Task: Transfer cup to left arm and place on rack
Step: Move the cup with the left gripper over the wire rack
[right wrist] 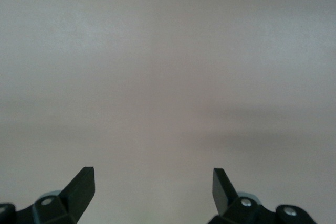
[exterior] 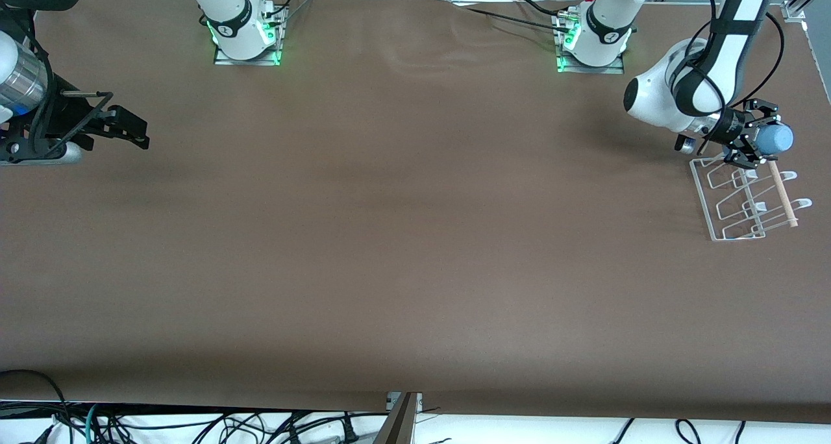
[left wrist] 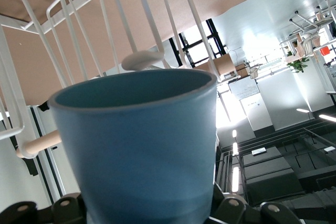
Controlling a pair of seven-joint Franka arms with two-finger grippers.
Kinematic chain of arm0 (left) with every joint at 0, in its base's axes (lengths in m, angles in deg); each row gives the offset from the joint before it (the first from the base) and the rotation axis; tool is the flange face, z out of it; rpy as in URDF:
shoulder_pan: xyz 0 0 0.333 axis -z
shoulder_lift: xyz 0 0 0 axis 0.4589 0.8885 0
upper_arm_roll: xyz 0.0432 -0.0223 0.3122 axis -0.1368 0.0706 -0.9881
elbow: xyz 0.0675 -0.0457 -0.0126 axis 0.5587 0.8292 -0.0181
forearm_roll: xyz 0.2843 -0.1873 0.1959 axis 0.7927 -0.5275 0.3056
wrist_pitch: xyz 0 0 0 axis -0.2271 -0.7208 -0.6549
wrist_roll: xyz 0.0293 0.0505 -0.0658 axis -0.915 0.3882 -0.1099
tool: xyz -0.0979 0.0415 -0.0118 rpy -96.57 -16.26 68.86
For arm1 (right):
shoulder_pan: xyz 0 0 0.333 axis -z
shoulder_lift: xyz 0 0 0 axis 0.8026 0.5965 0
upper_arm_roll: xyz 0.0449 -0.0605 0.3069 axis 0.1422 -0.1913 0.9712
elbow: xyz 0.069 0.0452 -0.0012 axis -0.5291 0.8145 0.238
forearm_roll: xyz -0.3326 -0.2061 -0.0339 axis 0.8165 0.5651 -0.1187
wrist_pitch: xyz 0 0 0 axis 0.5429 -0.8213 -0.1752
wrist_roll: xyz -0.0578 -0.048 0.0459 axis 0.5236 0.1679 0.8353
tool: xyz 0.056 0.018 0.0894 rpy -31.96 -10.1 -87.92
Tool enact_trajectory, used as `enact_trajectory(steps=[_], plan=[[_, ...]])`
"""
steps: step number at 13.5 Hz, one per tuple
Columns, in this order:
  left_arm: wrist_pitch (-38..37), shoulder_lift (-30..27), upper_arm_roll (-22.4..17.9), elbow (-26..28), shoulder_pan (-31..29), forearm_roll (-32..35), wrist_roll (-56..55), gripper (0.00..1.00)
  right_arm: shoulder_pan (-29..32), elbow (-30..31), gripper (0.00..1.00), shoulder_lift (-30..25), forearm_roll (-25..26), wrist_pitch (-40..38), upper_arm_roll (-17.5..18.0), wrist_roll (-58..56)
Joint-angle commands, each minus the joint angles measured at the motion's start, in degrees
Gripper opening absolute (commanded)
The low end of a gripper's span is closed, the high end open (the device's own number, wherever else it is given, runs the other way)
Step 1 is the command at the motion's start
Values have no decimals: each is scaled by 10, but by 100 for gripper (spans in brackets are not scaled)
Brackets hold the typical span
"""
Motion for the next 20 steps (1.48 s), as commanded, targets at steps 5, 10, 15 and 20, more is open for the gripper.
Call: enact_trajectory(steps=[5, 10, 15, 20], plan=[[18, -10, -6, 24, -23, 65, -52, 0, -2, -9, 99, 5, -8, -8, 0, -6], [16, 24, -6, 24, -22, 65, -96, 0, -2, -9, 99, 5, -8, -9, 0, -6], [16, 45, -5, 18, -22, 71, -116, 32, -2, -9, 99, 5, -7, -8, 0, -6], [16, 36, -3, 10, -22, 66, -108, 100, -2, -9, 99, 5, -7, -8, 0, -6]])
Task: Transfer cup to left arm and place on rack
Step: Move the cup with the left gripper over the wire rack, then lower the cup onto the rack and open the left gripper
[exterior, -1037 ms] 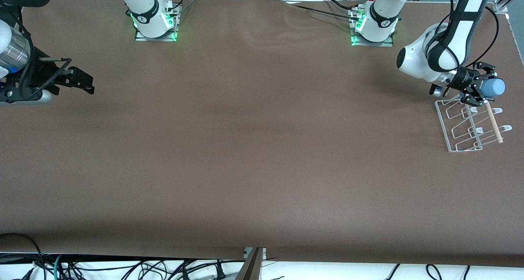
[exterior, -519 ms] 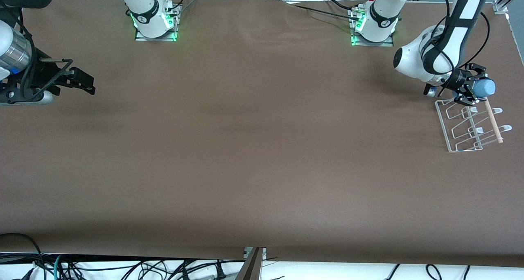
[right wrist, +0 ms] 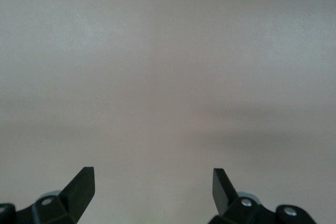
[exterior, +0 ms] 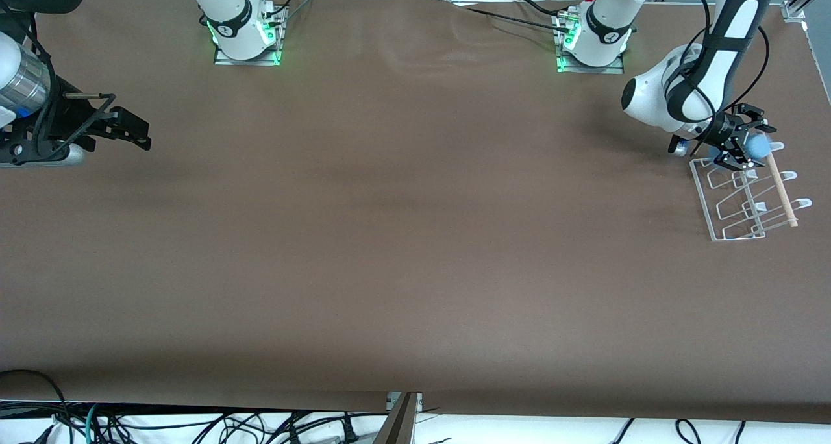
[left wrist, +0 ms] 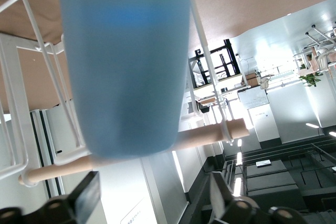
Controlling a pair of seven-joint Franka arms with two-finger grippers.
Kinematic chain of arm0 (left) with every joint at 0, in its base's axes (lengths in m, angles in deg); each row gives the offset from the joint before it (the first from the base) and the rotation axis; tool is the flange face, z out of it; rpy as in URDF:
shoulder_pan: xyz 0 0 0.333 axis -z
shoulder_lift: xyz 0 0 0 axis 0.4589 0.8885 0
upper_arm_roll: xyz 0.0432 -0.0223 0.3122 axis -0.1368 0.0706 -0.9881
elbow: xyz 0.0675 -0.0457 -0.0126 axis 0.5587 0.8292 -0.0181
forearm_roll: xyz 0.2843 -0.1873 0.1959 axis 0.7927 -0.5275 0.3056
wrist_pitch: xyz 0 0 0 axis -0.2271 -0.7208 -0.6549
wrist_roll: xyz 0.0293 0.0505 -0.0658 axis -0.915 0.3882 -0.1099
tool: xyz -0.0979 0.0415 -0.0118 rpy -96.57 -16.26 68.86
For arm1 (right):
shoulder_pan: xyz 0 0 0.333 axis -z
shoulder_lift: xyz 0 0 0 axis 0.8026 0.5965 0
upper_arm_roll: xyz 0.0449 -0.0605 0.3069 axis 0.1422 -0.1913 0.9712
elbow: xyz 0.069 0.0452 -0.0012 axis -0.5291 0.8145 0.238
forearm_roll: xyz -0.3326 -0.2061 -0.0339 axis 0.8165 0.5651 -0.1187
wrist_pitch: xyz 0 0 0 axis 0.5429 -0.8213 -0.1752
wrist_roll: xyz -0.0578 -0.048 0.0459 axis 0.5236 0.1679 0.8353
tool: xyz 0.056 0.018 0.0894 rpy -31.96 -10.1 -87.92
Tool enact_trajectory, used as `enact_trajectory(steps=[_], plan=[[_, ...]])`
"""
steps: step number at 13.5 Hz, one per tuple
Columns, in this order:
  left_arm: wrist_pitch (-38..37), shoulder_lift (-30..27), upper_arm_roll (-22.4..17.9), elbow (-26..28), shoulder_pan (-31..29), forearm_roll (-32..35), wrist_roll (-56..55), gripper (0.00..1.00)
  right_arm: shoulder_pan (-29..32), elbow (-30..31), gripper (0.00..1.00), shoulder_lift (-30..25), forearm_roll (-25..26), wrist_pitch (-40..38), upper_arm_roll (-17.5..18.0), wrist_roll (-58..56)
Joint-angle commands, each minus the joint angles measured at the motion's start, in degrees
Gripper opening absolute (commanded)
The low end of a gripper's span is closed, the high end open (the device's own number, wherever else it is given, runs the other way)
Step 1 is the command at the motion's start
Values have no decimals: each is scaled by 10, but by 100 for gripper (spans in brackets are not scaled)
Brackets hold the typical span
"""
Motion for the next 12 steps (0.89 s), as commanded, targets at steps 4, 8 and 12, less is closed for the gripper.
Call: enact_trajectory(steps=[4, 8, 12], plan=[[3, -32, 5, -19, -3, -46, -2, 100, -3, -9, 99, 3, -7, -6, -1, -6], [-2, -42, 27, -91, 0, -219, 53, 100, -3, -9, 99, 3, -7, -5, 0, -6], [-50, -38, 26, -218, 6, -442, 84, 100, -3, -9, 99, 3, -7, -5, 0, -6]])
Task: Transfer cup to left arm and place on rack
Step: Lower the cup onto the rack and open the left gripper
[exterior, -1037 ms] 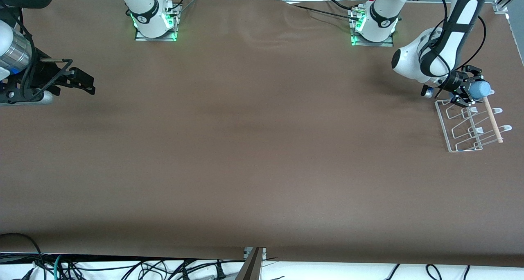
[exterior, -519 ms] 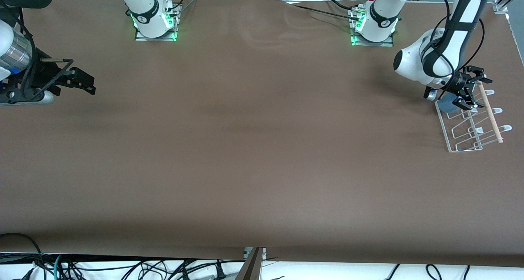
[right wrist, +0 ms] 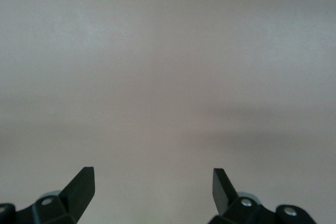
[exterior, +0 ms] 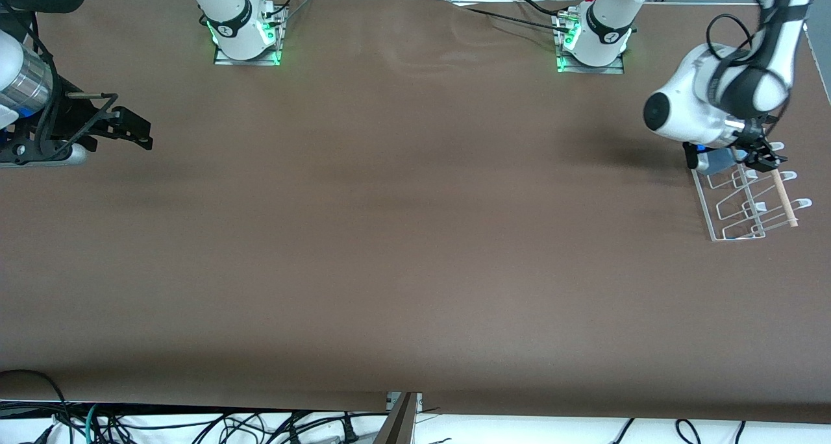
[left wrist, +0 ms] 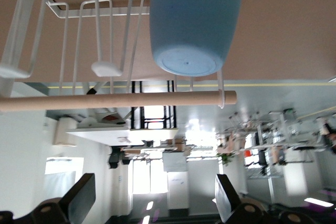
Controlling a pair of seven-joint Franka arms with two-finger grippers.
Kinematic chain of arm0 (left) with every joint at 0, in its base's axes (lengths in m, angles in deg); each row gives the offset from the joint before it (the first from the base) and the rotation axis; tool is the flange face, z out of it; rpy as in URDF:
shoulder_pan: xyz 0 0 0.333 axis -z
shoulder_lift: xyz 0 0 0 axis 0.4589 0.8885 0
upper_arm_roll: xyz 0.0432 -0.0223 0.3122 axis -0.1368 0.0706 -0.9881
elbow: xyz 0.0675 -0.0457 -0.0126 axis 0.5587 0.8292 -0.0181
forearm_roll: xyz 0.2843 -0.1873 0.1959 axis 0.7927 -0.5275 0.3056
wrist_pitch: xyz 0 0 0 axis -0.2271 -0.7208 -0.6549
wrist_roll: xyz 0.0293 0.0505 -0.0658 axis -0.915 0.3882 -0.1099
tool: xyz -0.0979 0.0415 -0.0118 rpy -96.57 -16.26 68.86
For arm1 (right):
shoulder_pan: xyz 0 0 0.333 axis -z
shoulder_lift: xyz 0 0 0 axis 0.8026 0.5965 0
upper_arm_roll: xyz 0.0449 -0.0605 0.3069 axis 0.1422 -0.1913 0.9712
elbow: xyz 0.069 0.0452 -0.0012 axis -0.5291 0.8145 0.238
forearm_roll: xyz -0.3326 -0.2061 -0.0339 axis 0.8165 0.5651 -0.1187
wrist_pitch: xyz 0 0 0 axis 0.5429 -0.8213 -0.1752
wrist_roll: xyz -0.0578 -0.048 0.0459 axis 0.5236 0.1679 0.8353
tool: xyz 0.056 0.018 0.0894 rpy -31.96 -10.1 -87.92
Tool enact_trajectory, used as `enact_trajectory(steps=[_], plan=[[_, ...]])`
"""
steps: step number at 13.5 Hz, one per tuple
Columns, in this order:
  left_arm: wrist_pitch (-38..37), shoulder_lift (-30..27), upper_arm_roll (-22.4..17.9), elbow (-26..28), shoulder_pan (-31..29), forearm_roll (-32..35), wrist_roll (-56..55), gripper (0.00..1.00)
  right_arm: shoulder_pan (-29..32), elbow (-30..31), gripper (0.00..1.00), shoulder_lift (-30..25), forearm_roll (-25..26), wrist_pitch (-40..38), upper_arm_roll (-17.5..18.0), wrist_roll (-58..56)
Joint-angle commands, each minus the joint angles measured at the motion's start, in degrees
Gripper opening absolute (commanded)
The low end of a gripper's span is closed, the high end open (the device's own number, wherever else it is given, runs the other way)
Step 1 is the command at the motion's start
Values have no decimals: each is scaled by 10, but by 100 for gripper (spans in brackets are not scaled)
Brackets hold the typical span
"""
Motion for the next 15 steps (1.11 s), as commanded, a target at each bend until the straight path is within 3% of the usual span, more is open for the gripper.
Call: enact_trajectory(steps=[1, 6, 8, 11, 15], plan=[[-39, 4, -1, -76, 8, -99, 18, 100, -1, -9, 99, 3, -7, -5, 0, -6], [-115, 35, -6, -223, 26, -383, -40, 100, -1, -9, 99, 3, -7, -5, 0, -6], [-138, 35, -5, -259, 42, -436, -105, 100, -1, -9, 99, 3, -7, -6, 0, -6], [-161, 35, -6, -335, 48, -517, -118, 100, -1, -9, 99, 3, -7, -7, 0, -6], [-84, 34, -7, -405, 52, -566, -121, 100, -2, -9, 99, 4, -7, -5, 0, -6]])
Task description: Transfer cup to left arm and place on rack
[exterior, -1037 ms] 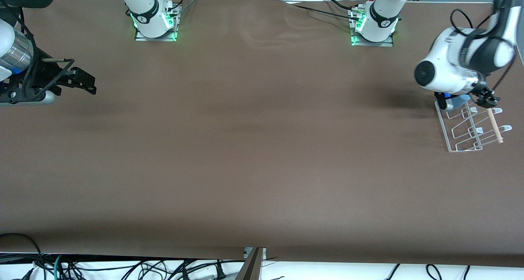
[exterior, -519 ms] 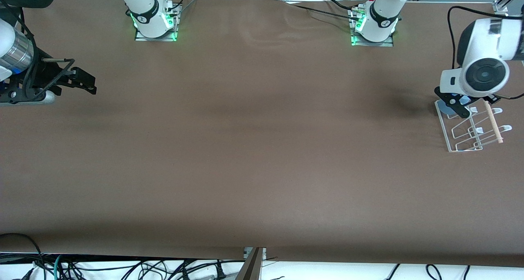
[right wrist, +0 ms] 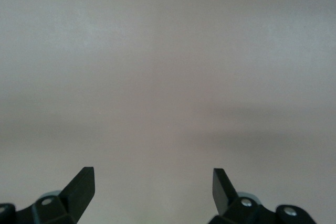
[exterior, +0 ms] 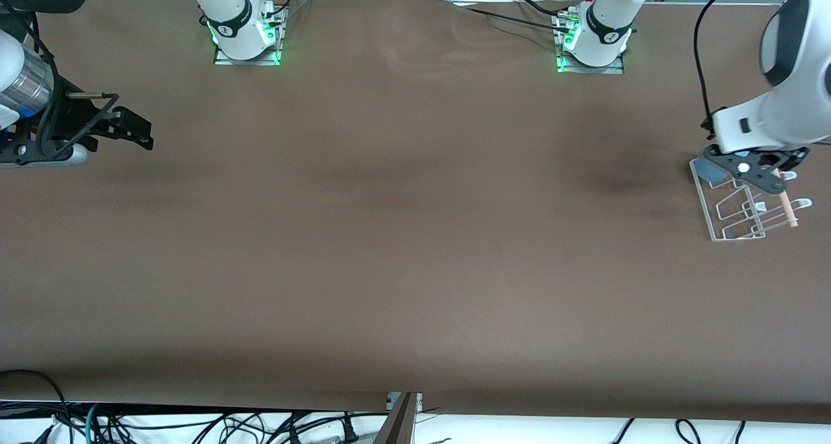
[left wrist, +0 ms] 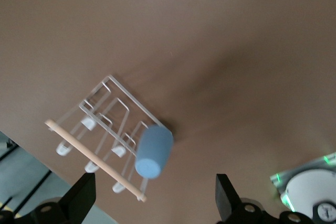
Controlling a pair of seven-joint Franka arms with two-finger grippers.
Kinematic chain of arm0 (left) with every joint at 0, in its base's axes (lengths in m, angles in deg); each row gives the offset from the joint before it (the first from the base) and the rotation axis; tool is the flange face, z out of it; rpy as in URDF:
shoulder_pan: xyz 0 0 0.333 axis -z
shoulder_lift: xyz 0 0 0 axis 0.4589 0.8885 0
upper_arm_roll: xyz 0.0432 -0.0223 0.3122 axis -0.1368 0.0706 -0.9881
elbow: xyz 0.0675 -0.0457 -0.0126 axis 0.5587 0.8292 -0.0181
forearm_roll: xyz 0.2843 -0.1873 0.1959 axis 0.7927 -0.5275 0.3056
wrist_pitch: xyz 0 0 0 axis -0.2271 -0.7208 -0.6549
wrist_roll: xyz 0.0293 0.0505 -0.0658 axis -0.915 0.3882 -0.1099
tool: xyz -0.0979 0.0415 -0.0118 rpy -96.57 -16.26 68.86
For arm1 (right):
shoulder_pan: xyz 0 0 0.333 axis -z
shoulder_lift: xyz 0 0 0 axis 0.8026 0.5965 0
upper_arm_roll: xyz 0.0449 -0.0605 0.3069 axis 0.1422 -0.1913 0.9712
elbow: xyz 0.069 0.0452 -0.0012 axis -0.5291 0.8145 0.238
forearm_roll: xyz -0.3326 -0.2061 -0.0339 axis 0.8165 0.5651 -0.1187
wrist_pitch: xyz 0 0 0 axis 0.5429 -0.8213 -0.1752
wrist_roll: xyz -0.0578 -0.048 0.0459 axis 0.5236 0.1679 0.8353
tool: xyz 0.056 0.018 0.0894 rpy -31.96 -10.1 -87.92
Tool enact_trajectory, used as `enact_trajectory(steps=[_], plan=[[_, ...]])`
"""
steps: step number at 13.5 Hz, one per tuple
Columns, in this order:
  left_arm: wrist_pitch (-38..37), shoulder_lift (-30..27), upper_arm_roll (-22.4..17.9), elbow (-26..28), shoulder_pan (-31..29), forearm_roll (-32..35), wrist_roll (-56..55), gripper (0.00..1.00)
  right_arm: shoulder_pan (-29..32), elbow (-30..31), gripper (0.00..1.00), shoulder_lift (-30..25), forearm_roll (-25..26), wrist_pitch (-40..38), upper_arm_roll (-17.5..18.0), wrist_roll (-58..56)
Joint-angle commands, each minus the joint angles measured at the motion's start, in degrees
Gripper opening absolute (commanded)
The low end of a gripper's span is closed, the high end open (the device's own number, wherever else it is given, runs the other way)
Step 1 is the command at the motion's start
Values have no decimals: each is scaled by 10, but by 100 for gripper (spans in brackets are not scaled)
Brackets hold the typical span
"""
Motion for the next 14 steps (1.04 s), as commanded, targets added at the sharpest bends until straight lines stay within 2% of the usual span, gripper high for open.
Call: enact_trajectory(steps=[1, 2, 4, 6, 8, 10, 13, 14], plan=[[53, 14, -6, -54, 8, -40, -7, 100, -2, -9, 99, 3, -7, -6, 0, -6], [53, 15, -6, -74, 9, -45, -11, 100, -1, -9, 99, 3, -8, -6, 0, -6], [36, 9, -14, -98, 4, -110, -89, 100, -1, -9, 99, 3, -8, -8, 0, -6], [-54, 13, -16, -154, 2, -146, -208, 100, -1, -9, 99, 3, -8, -8, 0, -6], [-79, 19, -16, -154, 6, -184, -318, 100, -1, -9, 99, 3, -7, -8, 0, -6], [-84, 34, -16, -156, 4, -187, -322, 100, -1, -9, 99, 3, -7, -8, 0, -6], [-85, 26, -22, -156, 17, -174, -323, 100, -1, -9, 99, 3, -3, -6, 0, -6], [-85, 19, -37, -155, 32, -174, -323, 100, -1, -10, 100, 3, -3, -5, -1, -6]])
